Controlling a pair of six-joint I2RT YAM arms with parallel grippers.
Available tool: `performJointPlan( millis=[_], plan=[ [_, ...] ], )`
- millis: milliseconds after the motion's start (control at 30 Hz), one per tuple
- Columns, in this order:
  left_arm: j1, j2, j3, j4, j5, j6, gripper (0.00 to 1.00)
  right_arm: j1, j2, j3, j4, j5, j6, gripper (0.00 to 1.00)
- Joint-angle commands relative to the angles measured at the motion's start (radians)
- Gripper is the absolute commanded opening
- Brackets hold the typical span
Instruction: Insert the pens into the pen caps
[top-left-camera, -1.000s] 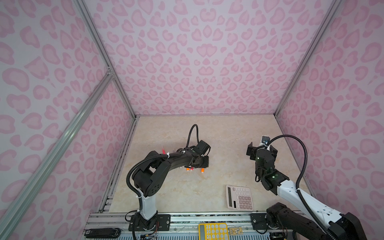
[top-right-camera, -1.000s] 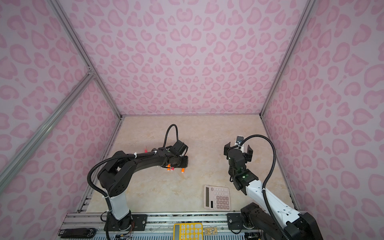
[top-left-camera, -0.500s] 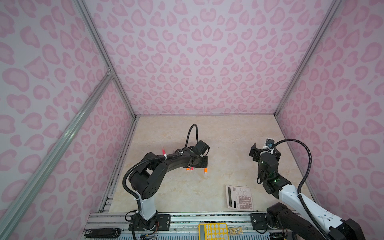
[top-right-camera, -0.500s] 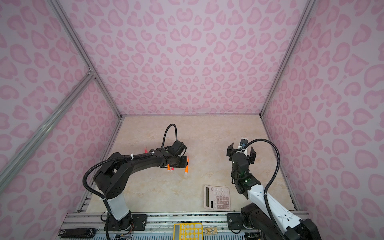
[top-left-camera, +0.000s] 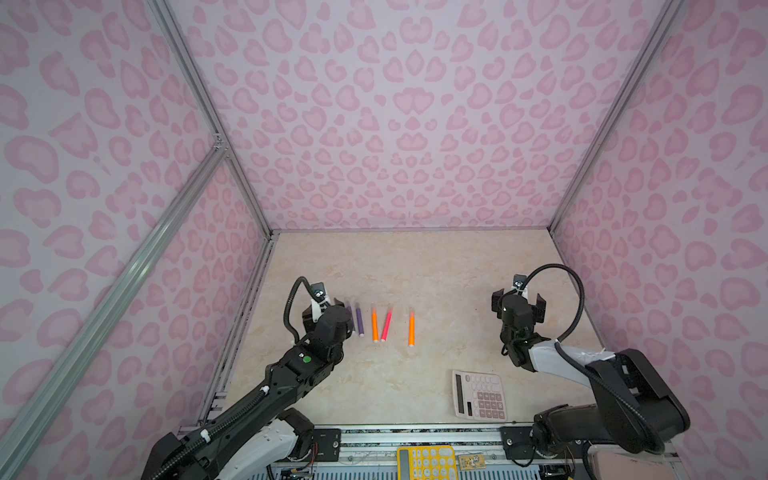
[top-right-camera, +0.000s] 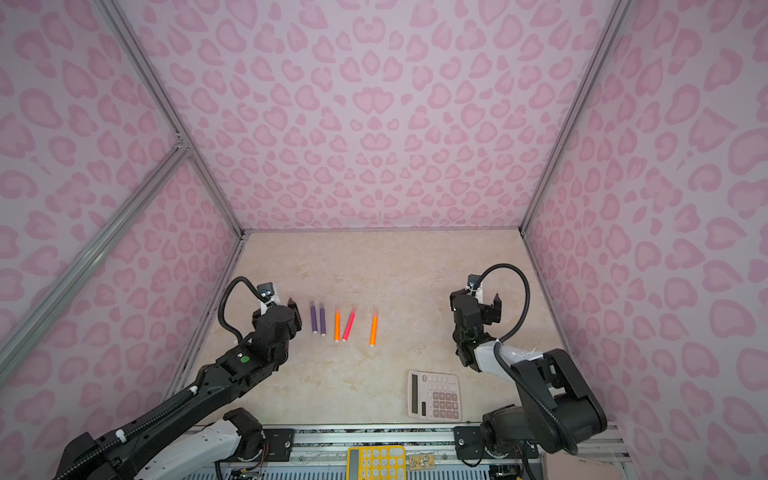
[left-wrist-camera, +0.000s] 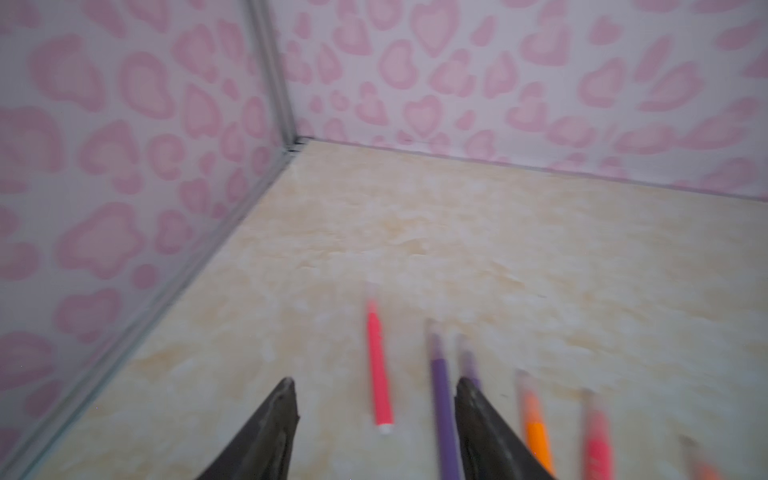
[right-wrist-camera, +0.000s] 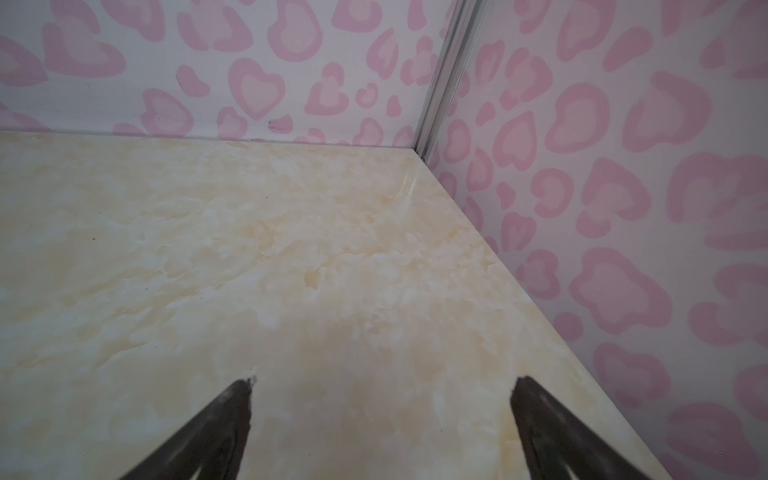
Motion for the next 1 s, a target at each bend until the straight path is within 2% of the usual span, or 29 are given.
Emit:
performJointPlan(
  millis=[0, 100, 133, 167, 233, 267, 367, 400, 433, 467, 500, 533, 567, 600, 633, 667, 733, 967],
  plan=[
    [0.093, -0.003, -0.093, 0.28, -0.074, 0.135, 0.61, 0.002, -0.003, -0.01, 0.026, -0.025, -0.014, 0.99],
    [0.162, 0.058, -0.189, 0.54, -0.026, 0.229, 0.6, 0.01, -0.048, -0.128, 0.23, 0.072, -0.129, 0.99],
    [0.199, 0.085, -0.21, 0.627, 0.013, 0.264, 0.6, -0.011, -0.036, -0.164, 0.328, 0.05, -0.141, 0.99],
    [0.233, 0.115, -0.223, 0.683, 0.069, 0.274, 0.6, -0.023, -0.027, -0.18, 0.375, 0.009, -0.157, 0.99],
    [0.322, 0.21, -0.236, 0.807, 0.222, 0.273, 0.6, -0.093, 0.049, -0.187, 0.446, -0.144, -0.123, 0.99],
    [0.348, 0.262, -0.231, 0.855, 0.26, 0.274, 0.6, -0.13, 0.083, -0.184, 0.493, -0.209, -0.102, 0.99],
    [0.364, 0.368, -0.208, 0.988, 0.276, 0.336, 0.57, -0.255, 0.107, -0.172, 0.447, -0.373, 0.007, 1.0],
    [0.369, 0.39, -0.216, 1.041, 0.327, 0.342, 0.58, -0.267, 0.108, -0.162, 0.425, -0.43, 0.002, 1.0],
    [0.398, 0.414, -0.224, 1.075, 0.448, 0.324, 0.58, -0.268, 0.105, -0.141, 0.384, -0.486, -0.026, 1.0],
    [0.411, 0.454, -0.237, 1.135, 0.524, 0.34, 0.69, -0.266, 0.106, -0.116, 0.333, -0.551, -0.054, 1.0],
    [0.416, 0.506, -0.235, 1.186, 0.54, 0.343, 0.73, -0.265, 0.094, -0.104, 0.291, -0.555, -0.055, 1.0],
    [0.445, 0.521, -0.229, 1.167, 0.578, 0.32, 0.79, -0.267, 0.096, -0.112, 0.312, -0.547, -0.053, 1.0],
    [0.474, 0.553, -0.22, 1.177, 0.608, 0.296, 0.81, -0.266, 0.107, -0.113, 0.33, -0.541, -0.052, 1.0],
    [0.478, 0.568, -0.181, 1.123, 0.571, 0.281, 0.83, -0.267, 0.113, -0.111, 0.337, -0.523, -0.038, 1.0],
    [0.497, 0.554, -0.133, 1.015, 0.603, 0.26, 0.99, -0.27, 0.111, -0.109, 0.334, -0.527, -0.037, 1.0],
    [0.521, 0.556, -0.148, 1.05, 0.638, 0.246, 0.98, -0.27, 0.107, -0.106, 0.319, -0.527, -0.038, 1.0],
    [0.523, 0.555, -0.146, 1.041, 0.636, 0.247, 0.98, -0.27, 0.094, -0.094, 0.273, -0.527, -0.038, 1.0],
    [0.521, 0.554, -0.143, 1.035, 0.635, 0.248, 0.98, -0.272, 0.097, -0.093, 0.283, -0.527, -0.038, 1.0]
  ],
)
